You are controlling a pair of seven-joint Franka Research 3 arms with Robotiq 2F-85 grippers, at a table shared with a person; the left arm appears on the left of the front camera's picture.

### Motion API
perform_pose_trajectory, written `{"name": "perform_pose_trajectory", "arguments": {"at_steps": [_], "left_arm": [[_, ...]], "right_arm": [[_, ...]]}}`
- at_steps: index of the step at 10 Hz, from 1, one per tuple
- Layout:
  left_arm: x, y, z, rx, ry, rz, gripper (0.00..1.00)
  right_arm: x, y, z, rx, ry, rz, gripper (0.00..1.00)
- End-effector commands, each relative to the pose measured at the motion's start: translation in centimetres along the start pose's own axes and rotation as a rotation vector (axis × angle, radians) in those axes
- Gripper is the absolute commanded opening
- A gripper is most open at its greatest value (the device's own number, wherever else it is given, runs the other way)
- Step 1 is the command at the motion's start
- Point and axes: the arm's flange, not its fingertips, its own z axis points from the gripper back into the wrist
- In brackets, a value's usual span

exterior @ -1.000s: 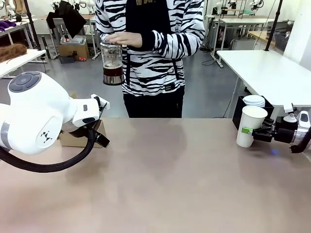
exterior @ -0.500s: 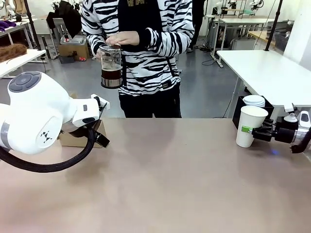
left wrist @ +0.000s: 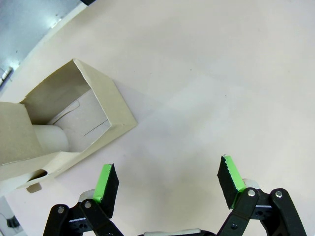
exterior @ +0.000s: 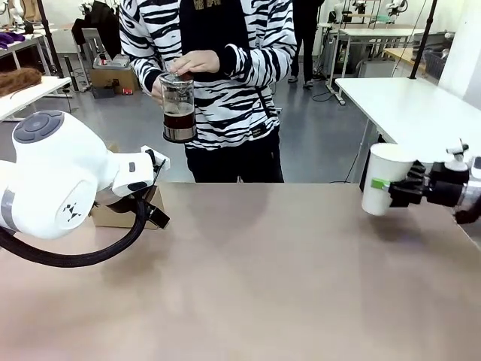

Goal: Pour a drink into a cup and package it in a carrier.
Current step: Pick up the 600 ml Paper Cup and place it in the middle top area of the table.

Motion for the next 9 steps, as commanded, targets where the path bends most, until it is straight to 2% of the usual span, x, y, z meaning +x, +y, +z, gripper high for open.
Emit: {"name": "perform_pose_trajectory", "arguments": {"at_steps": [1, 4, 6, 9], "left_arm": [[0.0, 0.0, 0.0, -0.001, -0.001, 0.0, 1.0], [0.0, 0.0, 0.0, -0.001, -0.001, 0.0, 1.0], [0.0, 0.0, 0.0, -0.001, -0.001, 0.0, 1.0], [0.0, 0.0, 0.0, -0.001, -0.001, 0.0, 1.0]], "right_arm": [[3.3, 1.4, -5.7, -0.033, 0.012, -0.03, 0.76], [3.6, 0.6, -14.4, -0.019, 0.011, -0.068, 0.76], [2.3, -0.4, -20.0, -0.025, -0.024, -0.065, 0.76], [-1.0, -1.5, -25.3, -0.036, -0.041, 0.01, 0.76]]}}
